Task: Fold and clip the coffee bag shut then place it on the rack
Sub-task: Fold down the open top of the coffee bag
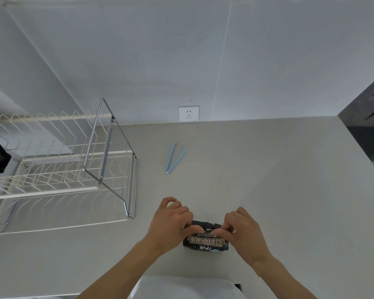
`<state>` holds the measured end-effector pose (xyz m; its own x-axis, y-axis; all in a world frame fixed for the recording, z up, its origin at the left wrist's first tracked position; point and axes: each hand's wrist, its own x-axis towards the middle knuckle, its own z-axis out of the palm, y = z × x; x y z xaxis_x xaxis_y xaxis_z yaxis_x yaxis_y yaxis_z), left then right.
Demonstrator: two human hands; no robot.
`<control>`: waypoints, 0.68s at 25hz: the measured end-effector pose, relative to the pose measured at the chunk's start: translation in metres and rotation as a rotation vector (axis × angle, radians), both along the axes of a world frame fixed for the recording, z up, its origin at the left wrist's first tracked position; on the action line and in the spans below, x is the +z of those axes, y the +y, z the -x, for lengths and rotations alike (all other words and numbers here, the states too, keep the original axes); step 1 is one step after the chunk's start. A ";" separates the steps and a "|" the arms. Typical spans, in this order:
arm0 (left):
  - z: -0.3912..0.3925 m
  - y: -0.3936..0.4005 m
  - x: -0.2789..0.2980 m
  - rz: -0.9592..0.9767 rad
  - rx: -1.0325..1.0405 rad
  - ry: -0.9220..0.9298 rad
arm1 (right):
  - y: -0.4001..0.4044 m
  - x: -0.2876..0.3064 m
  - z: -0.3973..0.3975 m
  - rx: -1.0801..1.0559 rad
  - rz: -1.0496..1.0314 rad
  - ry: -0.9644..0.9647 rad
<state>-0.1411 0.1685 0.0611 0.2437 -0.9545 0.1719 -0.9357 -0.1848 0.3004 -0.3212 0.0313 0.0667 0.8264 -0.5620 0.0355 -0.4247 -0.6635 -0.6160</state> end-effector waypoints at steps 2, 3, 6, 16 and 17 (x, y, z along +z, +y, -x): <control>-0.004 0.003 -0.001 -0.009 0.004 0.036 | -0.004 -0.001 0.003 0.027 -0.025 -0.003; -0.007 0.005 -0.002 -0.012 0.003 0.068 | -0.006 -0.002 0.005 0.044 -0.031 -0.005; -0.015 0.012 -0.003 -0.006 -0.018 0.137 | -0.011 -0.001 0.011 0.096 -0.037 -0.011; -0.014 0.023 -0.004 -0.039 0.078 0.272 | -0.014 -0.006 0.015 -0.053 -0.199 0.027; -0.014 0.023 -0.004 -0.043 0.101 0.309 | -0.012 -0.007 0.015 -0.068 -0.272 0.019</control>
<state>-0.1268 0.1918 0.0573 0.3718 -0.9277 0.0349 -0.7778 -0.2908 0.5573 -0.3360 0.0197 0.0596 0.7853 -0.6033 -0.1389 -0.4758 -0.4446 -0.7589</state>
